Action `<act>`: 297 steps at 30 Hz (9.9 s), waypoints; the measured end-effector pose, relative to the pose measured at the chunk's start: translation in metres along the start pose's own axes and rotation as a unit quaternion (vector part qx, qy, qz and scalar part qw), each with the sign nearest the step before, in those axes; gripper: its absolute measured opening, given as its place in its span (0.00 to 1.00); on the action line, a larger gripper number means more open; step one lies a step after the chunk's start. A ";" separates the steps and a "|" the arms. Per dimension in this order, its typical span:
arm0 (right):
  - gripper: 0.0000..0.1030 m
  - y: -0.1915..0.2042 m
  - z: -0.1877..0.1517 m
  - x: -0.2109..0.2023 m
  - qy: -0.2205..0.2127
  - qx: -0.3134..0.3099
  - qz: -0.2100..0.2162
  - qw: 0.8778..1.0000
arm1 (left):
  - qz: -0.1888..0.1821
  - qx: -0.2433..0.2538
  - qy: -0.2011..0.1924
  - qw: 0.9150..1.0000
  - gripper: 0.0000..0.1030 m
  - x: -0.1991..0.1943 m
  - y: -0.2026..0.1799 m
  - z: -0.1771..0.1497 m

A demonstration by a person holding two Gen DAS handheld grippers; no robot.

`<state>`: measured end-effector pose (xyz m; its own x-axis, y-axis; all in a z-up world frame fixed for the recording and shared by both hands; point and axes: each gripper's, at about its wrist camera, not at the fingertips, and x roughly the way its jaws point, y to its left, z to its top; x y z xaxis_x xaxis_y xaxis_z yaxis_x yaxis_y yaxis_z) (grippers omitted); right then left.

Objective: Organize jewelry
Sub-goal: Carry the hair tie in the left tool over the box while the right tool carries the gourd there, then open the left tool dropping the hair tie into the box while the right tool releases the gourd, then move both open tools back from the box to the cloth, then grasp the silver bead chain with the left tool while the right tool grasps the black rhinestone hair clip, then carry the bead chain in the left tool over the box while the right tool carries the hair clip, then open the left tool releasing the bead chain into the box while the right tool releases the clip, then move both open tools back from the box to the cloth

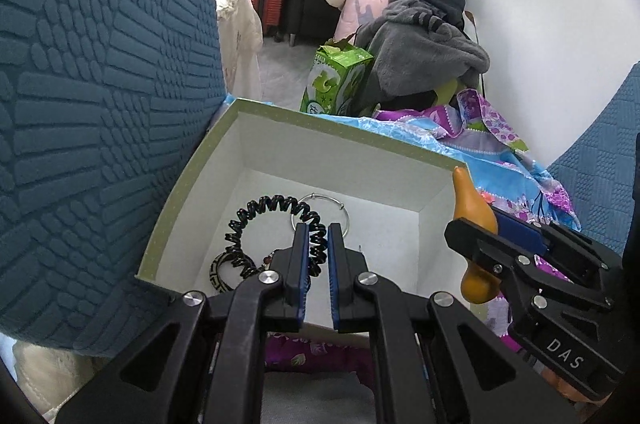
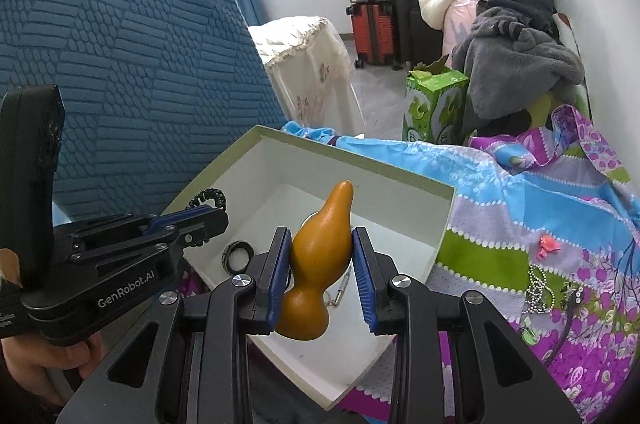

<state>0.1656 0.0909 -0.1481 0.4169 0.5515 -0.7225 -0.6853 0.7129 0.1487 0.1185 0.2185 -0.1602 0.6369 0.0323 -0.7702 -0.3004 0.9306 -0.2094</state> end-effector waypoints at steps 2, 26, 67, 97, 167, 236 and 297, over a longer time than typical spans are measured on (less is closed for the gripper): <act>0.31 -0.002 0.001 0.000 0.002 0.005 0.005 1.000 | 0.009 -0.002 -0.003 1.000 0.09 0.000 -0.001 0.003; 0.44 -0.090 0.047 -0.193 -0.174 0.030 -0.043 0.983 | -0.041 0.036 -0.107 0.993 0.41 -0.091 -0.108 0.049; 0.30 -0.239 -0.113 -0.109 -0.057 0.145 -0.098 0.983 | -0.130 0.110 0.024 0.985 0.33 0.079 -0.240 -0.031; 0.18 -0.266 -0.121 0.002 0.030 0.144 -0.085 0.985 | -0.113 0.140 0.090 0.979 0.10 0.182 -0.244 -0.037; 0.08 -0.090 0.099 -0.182 -0.133 0.043 -0.023 0.990 | -0.063 0.062 -0.116 0.989 0.06 -0.120 -0.140 0.108; 0.18 -0.112 0.077 -0.166 -0.124 -0.026 0.018 0.992 | 0.002 -0.010 -0.116 0.993 0.42 -0.096 -0.130 0.050; 0.22 -0.292 -0.038 -0.051 -0.079 -0.023 0.024 0.996 | 0.008 0.004 -0.032 0.999 0.42 0.063 -0.253 -0.076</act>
<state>0.3214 -0.1620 -0.1799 0.4702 0.6480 -0.5992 -0.7316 0.6659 0.1461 0.1806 -0.0427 -0.2012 0.6765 0.0696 -0.7332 -0.3050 0.9326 -0.1929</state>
